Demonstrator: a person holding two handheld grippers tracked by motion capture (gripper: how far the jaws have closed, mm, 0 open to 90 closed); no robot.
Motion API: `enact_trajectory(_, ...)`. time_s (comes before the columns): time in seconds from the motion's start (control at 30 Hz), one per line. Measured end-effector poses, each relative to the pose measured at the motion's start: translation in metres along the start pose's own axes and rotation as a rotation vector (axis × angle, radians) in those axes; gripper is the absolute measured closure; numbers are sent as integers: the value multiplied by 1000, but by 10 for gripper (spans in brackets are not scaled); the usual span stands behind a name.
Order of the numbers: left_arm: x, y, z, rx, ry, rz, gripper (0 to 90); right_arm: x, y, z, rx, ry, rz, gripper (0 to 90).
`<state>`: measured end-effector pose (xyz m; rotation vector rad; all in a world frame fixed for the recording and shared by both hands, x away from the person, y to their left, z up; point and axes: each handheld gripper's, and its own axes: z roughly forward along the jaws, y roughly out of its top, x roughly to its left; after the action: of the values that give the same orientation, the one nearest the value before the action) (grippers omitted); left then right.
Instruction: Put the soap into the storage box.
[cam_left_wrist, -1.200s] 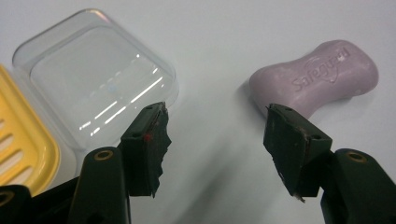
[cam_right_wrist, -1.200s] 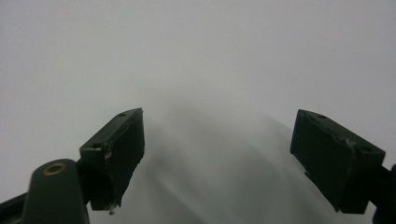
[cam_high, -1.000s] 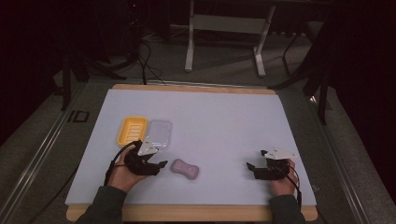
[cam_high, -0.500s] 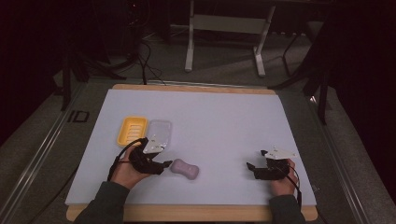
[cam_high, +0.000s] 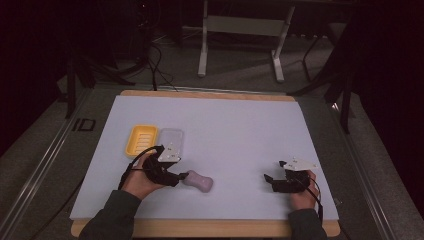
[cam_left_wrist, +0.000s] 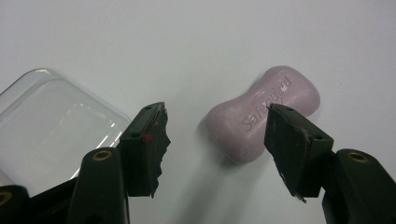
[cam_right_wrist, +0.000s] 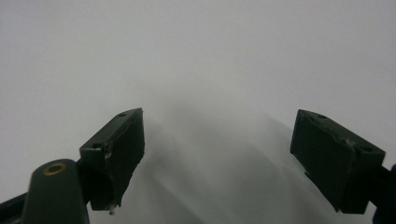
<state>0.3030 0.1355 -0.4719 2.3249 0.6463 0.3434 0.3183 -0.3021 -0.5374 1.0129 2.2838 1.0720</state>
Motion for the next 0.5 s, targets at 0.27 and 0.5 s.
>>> enact_trajectory(0.27, -3, 8, 3, 7, -15, 30, 396, 0, 0, 0, 0, 0, -2, 174)
enact_trajectory(0.5, -4, 19, 9, 35, -32, 66, 383, 0, 0, 0, 0, 1, 0, 174)
